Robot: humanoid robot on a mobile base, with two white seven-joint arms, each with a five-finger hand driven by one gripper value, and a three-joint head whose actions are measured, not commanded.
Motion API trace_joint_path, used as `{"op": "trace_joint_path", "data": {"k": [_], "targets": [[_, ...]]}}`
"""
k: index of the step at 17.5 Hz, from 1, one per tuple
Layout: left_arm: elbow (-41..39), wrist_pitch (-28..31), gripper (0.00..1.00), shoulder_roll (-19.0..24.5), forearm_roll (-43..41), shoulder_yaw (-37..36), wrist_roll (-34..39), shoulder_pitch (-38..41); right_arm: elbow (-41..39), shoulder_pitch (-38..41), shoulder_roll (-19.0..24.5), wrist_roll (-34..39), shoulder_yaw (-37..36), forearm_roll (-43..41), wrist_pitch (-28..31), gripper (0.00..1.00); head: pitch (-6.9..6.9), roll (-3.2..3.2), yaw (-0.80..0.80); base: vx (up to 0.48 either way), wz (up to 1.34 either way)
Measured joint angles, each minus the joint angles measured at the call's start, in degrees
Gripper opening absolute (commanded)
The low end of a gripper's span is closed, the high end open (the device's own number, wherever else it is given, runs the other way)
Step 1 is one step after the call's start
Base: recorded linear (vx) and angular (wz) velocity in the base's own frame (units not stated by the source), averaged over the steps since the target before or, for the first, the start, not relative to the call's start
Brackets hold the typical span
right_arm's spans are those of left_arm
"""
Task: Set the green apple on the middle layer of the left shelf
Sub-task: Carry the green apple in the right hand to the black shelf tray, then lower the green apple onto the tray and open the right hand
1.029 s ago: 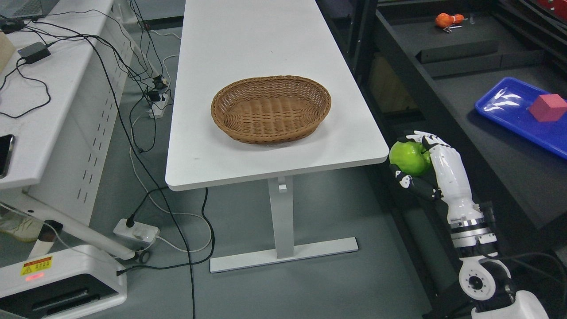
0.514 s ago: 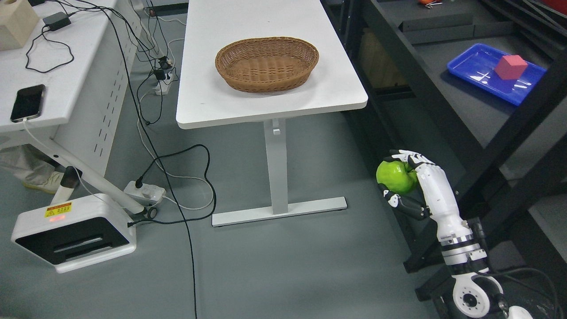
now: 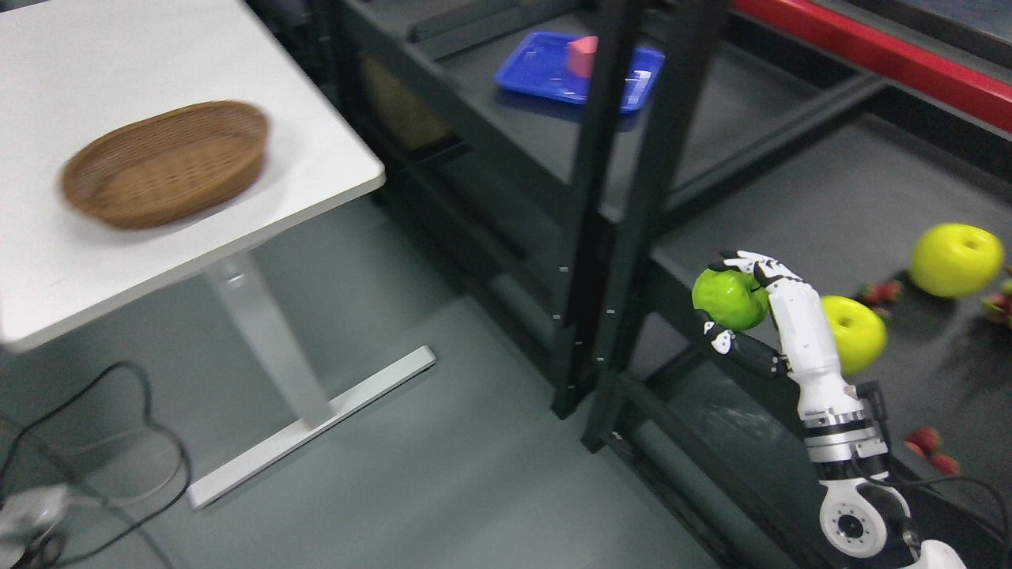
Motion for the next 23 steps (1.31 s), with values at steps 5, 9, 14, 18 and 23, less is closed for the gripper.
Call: {"op": "trace_joint_path", "data": {"k": [5, 9, 14, 18, 23], "targets": [[0.0, 0.0, 1.0, 0.0, 0.0, 0.0, 0.0, 0.01, -0.04, -1.98, -0.3, -0.19, -5.49, -0.06, -0.17, 0.0, 0.0, 0.0, 0.0, 0.214, -1.32], [0.0, 0.0, 1.0, 0.0, 0.0, 0.0, 0.0, 0.04, -0.07, -2.61, -0.5, 0.16, -8.26, -0.08, -0.23, 0.0, -0.01, 0.0, 0.0, 0.227, -0.84], [0.0, 0.0, 1.0, 0.0, 0.0, 0.0, 0.0, 0.05, -0.09, -2.95, -0.69, 2.29, -9.91, -0.09, -0.53, 0.0, -0.03, 0.0, 0.0, 0.201, -0.58], [0.0, 0.0, 1.0, -0.01, 0.0, 0.0, 0.0, 0.05, -0.1, -3.09, -1.28, 17.9, -8.13, -0.1, -3.16, 0.0, -0.03, 0.0, 0.0, 0.159, -0.4], [0.0, 0.0, 1.0, -0.01, 0.0, 0.0, -0.01, 0.05, -0.11, -5.51, -2.73, 32.86, -2.75, -0.1, -3.9, 0.0, -0.04, 0.0, 0.0, 0.125, -0.21]]}}
